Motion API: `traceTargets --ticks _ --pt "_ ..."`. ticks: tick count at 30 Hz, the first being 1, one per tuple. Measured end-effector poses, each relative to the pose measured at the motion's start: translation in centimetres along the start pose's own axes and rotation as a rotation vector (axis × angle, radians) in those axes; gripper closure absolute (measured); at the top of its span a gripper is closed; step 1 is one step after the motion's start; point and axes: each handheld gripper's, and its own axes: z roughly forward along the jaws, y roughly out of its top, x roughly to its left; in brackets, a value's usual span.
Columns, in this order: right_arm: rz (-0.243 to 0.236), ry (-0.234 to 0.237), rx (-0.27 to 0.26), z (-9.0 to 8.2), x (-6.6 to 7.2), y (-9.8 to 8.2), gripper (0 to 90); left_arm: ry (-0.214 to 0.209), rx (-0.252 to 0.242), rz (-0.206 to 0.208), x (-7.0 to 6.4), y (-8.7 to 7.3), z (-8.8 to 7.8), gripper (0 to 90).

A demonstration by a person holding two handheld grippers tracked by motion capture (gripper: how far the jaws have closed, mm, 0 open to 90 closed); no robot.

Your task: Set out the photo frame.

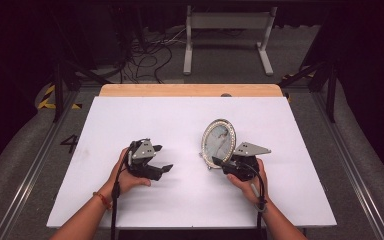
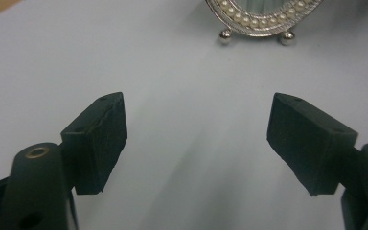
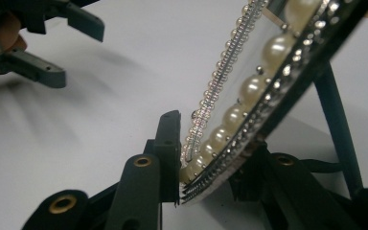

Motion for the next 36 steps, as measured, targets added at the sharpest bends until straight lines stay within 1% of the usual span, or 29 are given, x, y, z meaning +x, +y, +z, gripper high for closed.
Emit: traceTargets --ticks 1,3,5,6,7,8,9,11,12,13,14,15,16,17,18,19,22,23,24,25,28,30,31,32,33,34,36 --pt "-0.006 0.011 0.001 -0.1 -0.2 -0.1 70.3 0.006 -0.01 0.005 0.0 0.5 0.2 20.4" --pt "0.003 0.031 0.0 -0.2 -0.4 -0.1 71.3 -0.01 -0.027 0.014 0.2 1.7 0.8 20.3" --pt "-0.005 0.059 0.009 -0.2 -0.6 -0.1 72.7 -0.035 -0.036 0.007 0.5 2.6 1.6 20.5" --pt "-0.005 0.059 0.009 -0.2 -0.6 -0.1 72.7 -0.035 -0.036 0.007 0.5 2.6 1.6 20.7" --pt "-0.008 0.067 0.011 -0.2 -0.7 -0.1 73.3 -0.028 -0.052 0.015 0.4 3.0 2.3 20.7" --pt "-0.01 0.078 0.011 -0.3 -0.8 -0.1 73.8 -0.046 -0.04 0.01 0.4 3.3 2.8 21.2" --pt "-0.01 0.084 0.009 -0.3 -0.8 -0.2 73.9 -0.066 -0.034 0.007 0.5 3.6 3.2 19.6" --pt "-0.006 0.089 0.007 -0.3 -0.9 -0.2 73.9 -0.07 -0.037 0.003 0.4 4.0 3.9 19.8" --pt "-0.005 0.088 0.006 -0.3 -0.9 -0.2 73.8 -0.078 -0.043 -0.006 0.4 4.2 4.2 19.8" --pt "-0.006 0.084 0.006 -0.3 -0.8 -0.3 73.6 -0.082 -0.051 -0.006 0.5 4.4 4.5 19.9" --pt "-0.013 0.076 0.008 -0.4 -0.7 -0.3 73.2 -0.078 -0.059 -0.006 0.4 4.5 4.8 20.6" --pt "-0.017 0.067 0.006 -0.4 -0.6 -0.3 70.4 -0.079 -0.057 0.003 0.4 4.6 5.1 21.3" --pt "-0.012 0.053 0.004 -0.5 -0.6 -0.3 67.9 -0.101 -0.048 -0.008 0.5 4.7 5.5 20.7" --pt "-0.005 0.048 0.003 -0.7 -0.5 -0.4 66.1 -0.113 -0.049 -0.025 0.5 4.7 5.8 19.2" --pt "-0.007 0.037 0.003 -0.8 -0.4 -0.4 64.2 -0.118 -0.05 -0.034 0.6 4.8 6.3 19.0" --pt "-0.012 0.014 0.002 -1.3 -0.3 -0.3 64.4 -0.12 -0.054 -0.041 0.7 4.9 6.6 19.4" --pt "-0.02 -0.01 -0.024 -2.5 0.2 -0.2 68.7 -0.13 -0.066 -0.055 1.0 5.3 7.3 19.3" --pt "-0.025 -0.027 -0.031 -2.9 0.3 -0.1 70.1 -0.137 -0.079 -0.069 1.1 5.4 7.5 19.8" --pt "-0.026 -0.034 -0.046 -3.3 0.4 -0.1 72.0 -0.142 -0.087 -0.068 1.2 5.4 7.8 20.2" --pt "-0.021 -0.04 -0.059 -3.7 0.5 -0.1 74.1 -0.139 -0.086 -0.058 1.2 5.5 8.0 20.7" --pt "-0.023 -0.057 -0.061 -4.0 0.6 -0.3 74.5 -0.153 -0.077 -0.052 1.0 5.4 8.8 21.5" --pt "-0.023 -0.064 -0.064 -4.1 0.7 -0.4 74.5 -0.179 -0.07 -0.061 1.0 5.5 9.1 21.6" --pt "-0.025 -0.066 -0.061 -4.1 0.7 -0.4 74.4 -0.186 -0.08 -0.064 1.0 5.6 9.2 20.8" --pt "-0.021 -0.065 -0.061 -4.1 0.7 -0.3 74.5 -0.2 -0.1 -0.069 1.0 5.7 9.1 22.3" --pt "-0.02 -0.065 -0.061 -4.1 0.6 -0.3 74.5 -0.221 -0.11 -0.058 1.0 5.8 9.1 26.5" --pt "-0.02 -0.064 -0.064 -4.1 0.6 -0.3 74.5 -0.23 -0.111 -0.055 0.9 5.9 9.0 29.6" --pt "-0.017 -0.066 -0.073 -3.9 0.6 -0.3 74.7 -0.248 -0.107 -0.026 0.5 6.3 9.0 33.6"
